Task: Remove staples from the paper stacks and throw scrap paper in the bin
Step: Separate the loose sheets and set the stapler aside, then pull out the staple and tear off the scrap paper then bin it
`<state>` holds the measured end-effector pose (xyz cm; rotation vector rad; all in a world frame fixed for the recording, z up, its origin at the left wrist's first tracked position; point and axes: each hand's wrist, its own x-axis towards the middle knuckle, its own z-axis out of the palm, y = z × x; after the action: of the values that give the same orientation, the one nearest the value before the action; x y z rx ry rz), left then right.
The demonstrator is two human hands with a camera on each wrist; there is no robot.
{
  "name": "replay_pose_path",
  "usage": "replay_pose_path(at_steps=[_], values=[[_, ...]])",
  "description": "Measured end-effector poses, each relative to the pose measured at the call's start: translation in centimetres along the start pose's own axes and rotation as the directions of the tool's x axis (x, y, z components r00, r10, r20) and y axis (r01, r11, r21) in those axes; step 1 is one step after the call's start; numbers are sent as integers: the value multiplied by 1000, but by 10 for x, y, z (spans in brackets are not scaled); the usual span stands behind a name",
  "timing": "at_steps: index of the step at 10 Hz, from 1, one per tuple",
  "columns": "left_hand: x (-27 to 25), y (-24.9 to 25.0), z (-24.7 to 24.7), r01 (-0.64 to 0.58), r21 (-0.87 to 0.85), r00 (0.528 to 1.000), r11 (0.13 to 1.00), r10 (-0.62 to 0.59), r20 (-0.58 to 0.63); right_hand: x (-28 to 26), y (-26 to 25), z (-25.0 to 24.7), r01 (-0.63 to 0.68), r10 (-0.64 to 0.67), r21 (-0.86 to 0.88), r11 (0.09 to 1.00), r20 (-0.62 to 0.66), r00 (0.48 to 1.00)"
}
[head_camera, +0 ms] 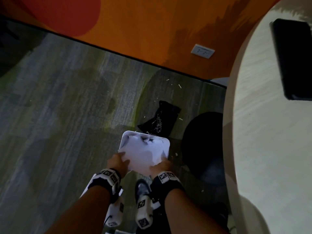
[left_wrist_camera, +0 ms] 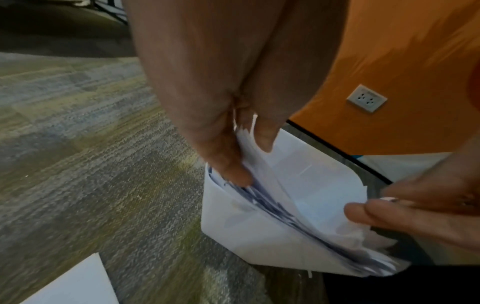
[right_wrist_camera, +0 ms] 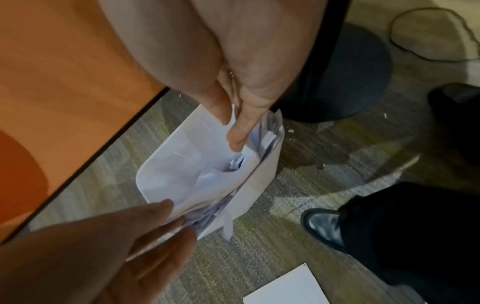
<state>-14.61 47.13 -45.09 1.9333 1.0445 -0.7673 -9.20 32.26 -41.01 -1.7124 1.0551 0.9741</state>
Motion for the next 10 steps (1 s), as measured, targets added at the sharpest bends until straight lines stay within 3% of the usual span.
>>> replay_pose_path(at_steps=[1,2,3,5,6,7,8,9,10], values=[[-22,15,-19,-48,20,988,999,51,-147,1,-3,16,79,-79,16,997,-20,997],[-54,27,-48,-54,8,982,999,54,-181,-38,-21,15,131,-133,-73,989,-12,991],[-93,48,-85,-100,-86,978,991,82,-193,-123,-67,-14,421,-372,-474,773,198,907],[-192,132,-140,-232,-363,908,903,67,-413,-212,-122,-69,641,-570,-383,665,294,767],[-245,177,-143,-329,-397,862,857,101,-497,-258,-144,-126,725,-653,-376,577,321,686],[-292,216,-121,-414,-358,839,837,198,-508,-284,-147,-196,771,-745,-502,391,319,586],[-327,252,-78,-480,-272,822,834,320,-471,-295,-133,-270,702,-804,-677,219,283,523],[-362,290,-18,-534,-285,822,796,410,-395,-292,-114,-354,585,-798,-797,151,251,548],[-397,316,50,-565,-190,811,803,499,-306,-273,-97,-430,506,-776,-854,120,238,585]])
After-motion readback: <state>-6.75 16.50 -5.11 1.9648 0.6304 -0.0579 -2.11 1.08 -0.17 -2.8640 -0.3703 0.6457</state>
